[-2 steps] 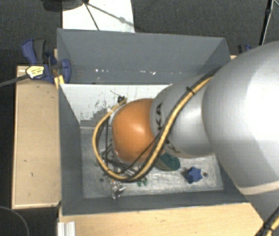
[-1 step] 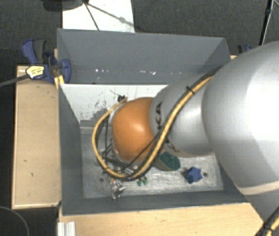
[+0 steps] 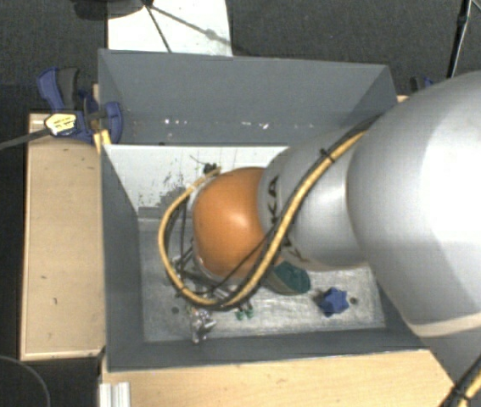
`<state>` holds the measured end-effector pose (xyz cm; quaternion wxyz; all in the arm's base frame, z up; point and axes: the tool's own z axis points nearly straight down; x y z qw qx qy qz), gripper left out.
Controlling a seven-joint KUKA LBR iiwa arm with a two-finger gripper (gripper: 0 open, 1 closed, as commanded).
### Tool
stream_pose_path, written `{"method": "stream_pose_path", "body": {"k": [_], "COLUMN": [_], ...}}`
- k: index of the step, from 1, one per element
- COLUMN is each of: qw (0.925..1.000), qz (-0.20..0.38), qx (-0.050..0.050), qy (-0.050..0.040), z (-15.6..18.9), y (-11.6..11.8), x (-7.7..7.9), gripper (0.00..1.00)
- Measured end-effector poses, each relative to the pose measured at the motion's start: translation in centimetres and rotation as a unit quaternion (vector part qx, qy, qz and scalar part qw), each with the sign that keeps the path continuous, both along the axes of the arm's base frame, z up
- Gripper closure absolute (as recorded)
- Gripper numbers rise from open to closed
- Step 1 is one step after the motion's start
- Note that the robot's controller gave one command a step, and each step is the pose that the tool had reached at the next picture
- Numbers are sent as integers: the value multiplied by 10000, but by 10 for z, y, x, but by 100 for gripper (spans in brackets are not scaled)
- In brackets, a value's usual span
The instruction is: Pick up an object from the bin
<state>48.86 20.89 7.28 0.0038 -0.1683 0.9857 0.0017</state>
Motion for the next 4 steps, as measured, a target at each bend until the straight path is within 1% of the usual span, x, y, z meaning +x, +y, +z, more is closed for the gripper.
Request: {"method": "stream_pose_path", "body": {"k": [1, 2, 3, 4], "qw": [10000, 10000, 10000, 9999], "qz": [8, -40, -56, -108], "qx": [0, -4, 4, -4], "qy": [-22, 4, -15, -11], "z": [-1, 0, 2, 86], "y": [-23, -23, -22, -22], "x": [-2, -1, 1, 3], "gripper": [0, 0, 100, 100]}}
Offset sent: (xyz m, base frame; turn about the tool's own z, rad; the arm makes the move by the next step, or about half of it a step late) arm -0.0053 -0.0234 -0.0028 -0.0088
